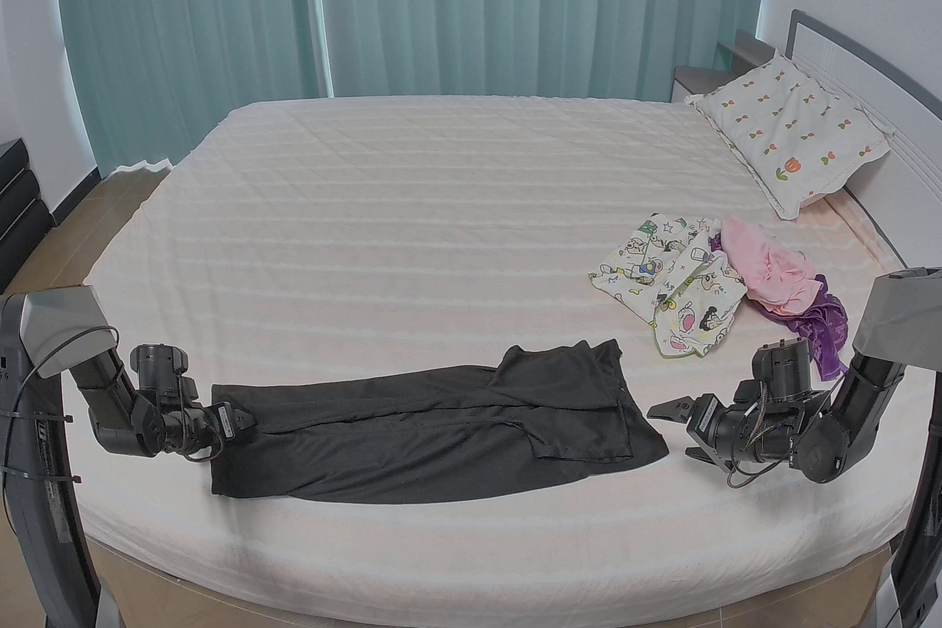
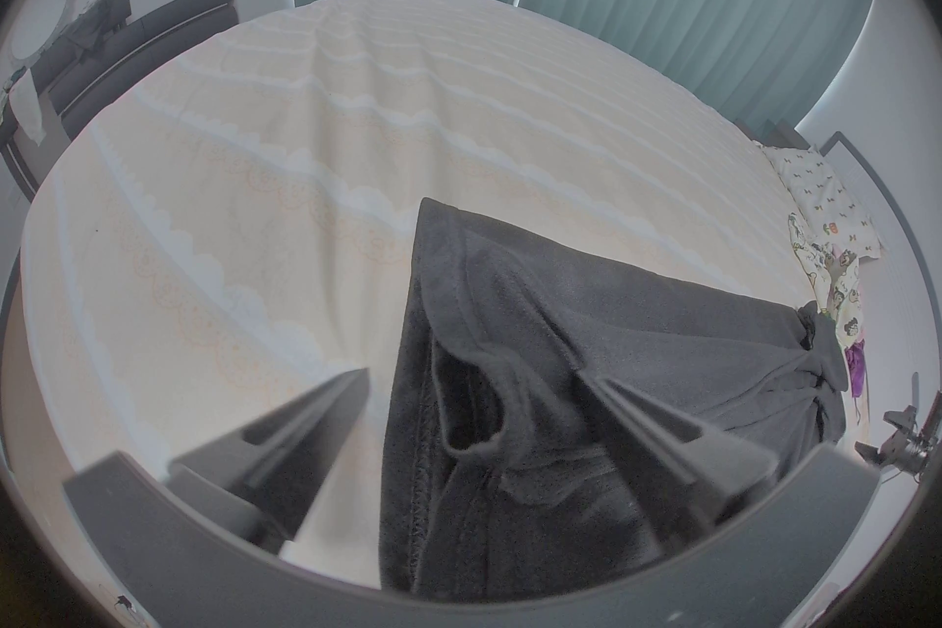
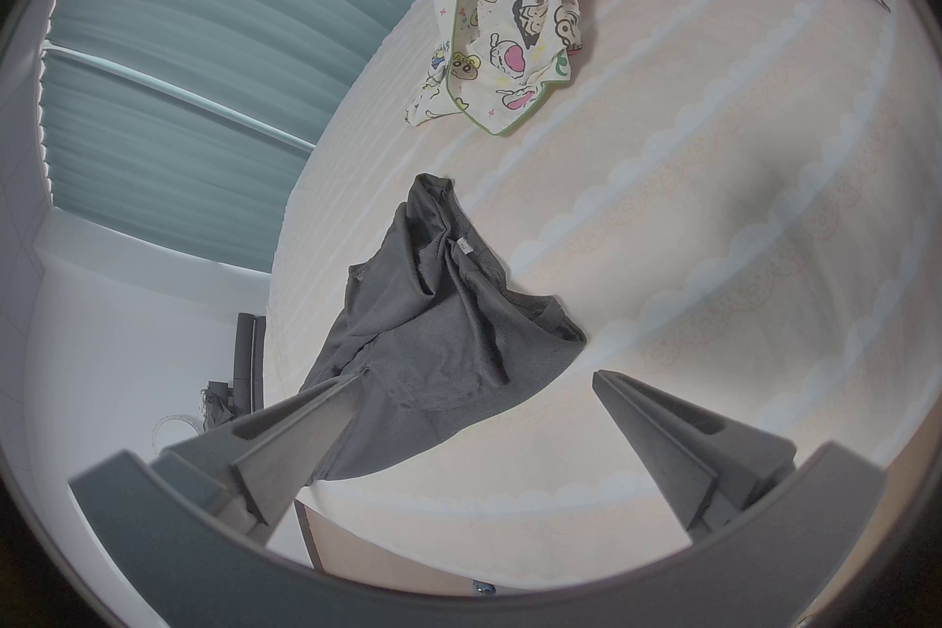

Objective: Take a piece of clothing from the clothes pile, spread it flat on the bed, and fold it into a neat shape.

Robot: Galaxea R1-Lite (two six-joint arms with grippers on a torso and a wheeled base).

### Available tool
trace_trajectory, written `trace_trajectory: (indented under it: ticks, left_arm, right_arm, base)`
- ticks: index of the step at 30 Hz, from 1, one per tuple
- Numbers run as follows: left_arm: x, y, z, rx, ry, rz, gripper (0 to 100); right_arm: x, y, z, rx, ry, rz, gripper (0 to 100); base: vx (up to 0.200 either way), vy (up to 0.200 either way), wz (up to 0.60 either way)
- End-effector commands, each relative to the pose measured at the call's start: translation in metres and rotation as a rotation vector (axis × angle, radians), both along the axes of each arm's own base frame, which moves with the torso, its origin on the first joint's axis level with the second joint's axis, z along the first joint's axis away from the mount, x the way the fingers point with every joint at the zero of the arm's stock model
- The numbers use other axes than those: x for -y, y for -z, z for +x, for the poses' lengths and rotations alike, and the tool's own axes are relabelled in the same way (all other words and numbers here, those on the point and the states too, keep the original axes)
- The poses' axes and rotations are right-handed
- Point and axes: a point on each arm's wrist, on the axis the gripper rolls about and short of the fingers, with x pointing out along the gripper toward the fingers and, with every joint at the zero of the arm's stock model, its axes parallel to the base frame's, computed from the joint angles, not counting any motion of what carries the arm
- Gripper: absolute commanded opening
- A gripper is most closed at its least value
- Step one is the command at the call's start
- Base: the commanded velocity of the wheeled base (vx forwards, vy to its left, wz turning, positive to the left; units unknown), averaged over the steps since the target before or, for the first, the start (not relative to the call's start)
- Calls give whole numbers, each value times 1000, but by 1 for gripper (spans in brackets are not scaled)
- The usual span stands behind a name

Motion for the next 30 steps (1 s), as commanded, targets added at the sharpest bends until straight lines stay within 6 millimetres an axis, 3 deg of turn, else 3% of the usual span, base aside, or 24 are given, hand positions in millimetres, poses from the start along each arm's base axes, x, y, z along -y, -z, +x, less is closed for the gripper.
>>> trace_trajectory:
  ticks: [1,12,18,30]
  left_arm:
    - [2,3,0,-8,9,3,0]
    - [2,2,0,-4,8,7,0]
    - [-3,-27,-6,46,-10,20,0]
    - [-35,-46,-17,26,-92,10,0]
  right_arm:
    - [0,1,0,-2,-1,0,100]
    - [0,1,-1,-4,-1,-1,100]
    - [0,0,-1,-4,0,-2,100]
    - [0,0,-2,-4,0,-2,100]
  base:
    - [0,0,0]
    - [0,0,0]
    - [0,0,0]
    - [0,0,0]
